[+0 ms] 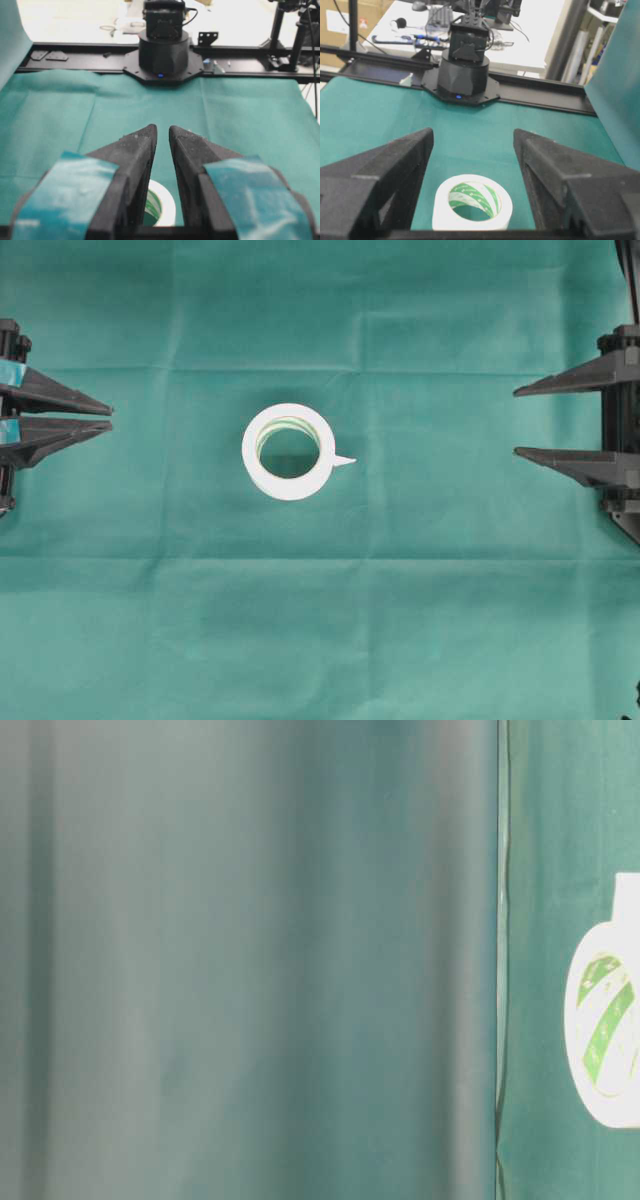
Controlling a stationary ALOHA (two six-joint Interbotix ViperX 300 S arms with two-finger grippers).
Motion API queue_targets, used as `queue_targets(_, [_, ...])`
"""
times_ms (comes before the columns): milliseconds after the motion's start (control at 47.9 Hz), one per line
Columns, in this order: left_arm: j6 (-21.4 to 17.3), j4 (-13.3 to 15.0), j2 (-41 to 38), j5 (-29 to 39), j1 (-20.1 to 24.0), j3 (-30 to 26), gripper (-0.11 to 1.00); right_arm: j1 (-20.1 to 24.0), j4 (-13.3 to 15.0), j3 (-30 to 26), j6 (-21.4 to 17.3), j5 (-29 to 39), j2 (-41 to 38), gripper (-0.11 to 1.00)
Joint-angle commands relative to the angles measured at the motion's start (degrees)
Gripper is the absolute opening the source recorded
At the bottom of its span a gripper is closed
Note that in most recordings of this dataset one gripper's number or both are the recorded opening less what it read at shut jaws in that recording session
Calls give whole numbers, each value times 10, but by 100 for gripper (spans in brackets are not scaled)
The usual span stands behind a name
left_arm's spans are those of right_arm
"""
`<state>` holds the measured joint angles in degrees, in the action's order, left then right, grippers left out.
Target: Peel off the duct tape with your right arm.
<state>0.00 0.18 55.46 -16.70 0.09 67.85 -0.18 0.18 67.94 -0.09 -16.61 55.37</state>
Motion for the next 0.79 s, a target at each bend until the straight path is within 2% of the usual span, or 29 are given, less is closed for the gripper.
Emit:
queue_targets(0, [-2,5,-1,-16,-7,2,24,-3,0,-3,1,-7,-5,24])
queue_targets(42, [-1,5,-1,-20,-9,5,22,-3,2,4,2,-7,-5,22])
queue_targets(104, [0,6,-2,-24,-13,13,8,-4,2,15,2,-8,-4,8])
queue_targets(167, [2,6,-3,-25,-15,21,1,-6,2,25,1,-10,-3,-1])
queue_targets(292, [10,7,-4,-28,-15,39,0,-8,2,42,1,-19,2,-10])
queue_targets(438, [22,8,-4,-43,-17,51,1,-8,2,58,1,-33,3,-9])
queue_targets(522, [22,7,-4,-50,-17,54,1,-8,2,65,0,-41,3,-4])
queue_targets(626, [22,7,-4,-52,-17,55,1,-8,2,75,-1,-52,3,10])
queue_targets(689, [22,7,-4,-52,-17,56,2,-8,2,77,-2,-57,3,26])
queue_targets(772, [18,7,-4,-53,-17,58,17,-8,2,80,-2,-62,3,52])
